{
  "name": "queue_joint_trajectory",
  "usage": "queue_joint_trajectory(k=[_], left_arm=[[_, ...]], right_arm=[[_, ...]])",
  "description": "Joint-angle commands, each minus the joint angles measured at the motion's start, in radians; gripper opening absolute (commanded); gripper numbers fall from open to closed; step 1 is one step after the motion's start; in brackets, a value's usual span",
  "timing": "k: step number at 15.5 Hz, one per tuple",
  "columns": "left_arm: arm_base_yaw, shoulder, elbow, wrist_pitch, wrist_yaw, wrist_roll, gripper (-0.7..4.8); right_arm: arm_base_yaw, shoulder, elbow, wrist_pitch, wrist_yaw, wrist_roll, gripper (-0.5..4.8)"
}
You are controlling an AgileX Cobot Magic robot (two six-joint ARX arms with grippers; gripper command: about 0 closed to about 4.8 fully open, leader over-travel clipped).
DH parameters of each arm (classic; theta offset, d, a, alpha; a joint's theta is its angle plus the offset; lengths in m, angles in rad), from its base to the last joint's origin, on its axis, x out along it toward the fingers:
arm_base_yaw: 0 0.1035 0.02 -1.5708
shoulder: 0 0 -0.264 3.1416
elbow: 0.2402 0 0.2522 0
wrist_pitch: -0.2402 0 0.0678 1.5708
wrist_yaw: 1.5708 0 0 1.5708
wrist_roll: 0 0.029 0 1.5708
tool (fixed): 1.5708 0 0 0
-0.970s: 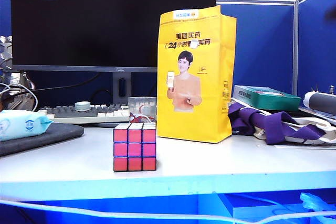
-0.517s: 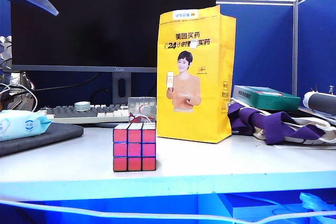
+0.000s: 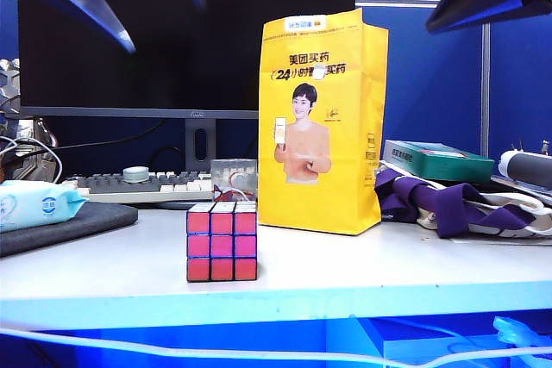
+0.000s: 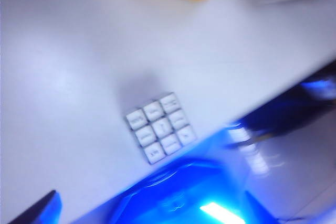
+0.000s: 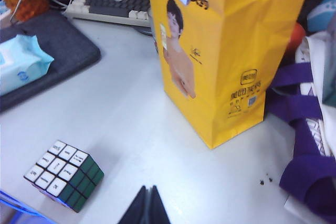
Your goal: Pick up the Rubik's Cube and throw it into the yellow paper bag.
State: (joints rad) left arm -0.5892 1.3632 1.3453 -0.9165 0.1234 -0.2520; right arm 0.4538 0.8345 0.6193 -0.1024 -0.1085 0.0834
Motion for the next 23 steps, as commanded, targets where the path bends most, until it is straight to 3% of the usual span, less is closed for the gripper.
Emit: queue_joint_trajectory(k=[1, 7, 11, 13, 14, 23], left_arm=[[-0.092, 0.160, 0.092, -0.095, -0.113, -0.018, 4.79], [-0.117, 0.346, 0.200, -0.142, -0.094, -0.074, 4.79], [-0.117, 0.414, 0.248, -0.143, -0.065, -0.167, 4.79], [-0.117, 0.449, 0.272, -0.165, -0.068, -0.220, 4.79], [-0.117, 0.503, 0.321, -0.224, -0.124, -0.232, 4.79], [-0.126, 0.658, 0.360, -0.277, -0.111, -0.255, 4.79]], right_arm=[[0.002, -0.002, 0.007, -0.001, -0.028, -0.066, -0.01], [0.002, -0.002, 0.007, -0.252, -0.049, -0.118, -0.01], [0.002, -0.003, 0.007, -0.259, -0.185, -0.118, -0.01], [0.002, -0.004, 0.007, -0.261, -0.190, -0.119, -0.01], [0.002, -0.004, 0.007, -0.256, -0.206, -0.134, -0.01], [0.002, -0.004, 0.007, -0.257, -0.280, -0.140, -0.01]])
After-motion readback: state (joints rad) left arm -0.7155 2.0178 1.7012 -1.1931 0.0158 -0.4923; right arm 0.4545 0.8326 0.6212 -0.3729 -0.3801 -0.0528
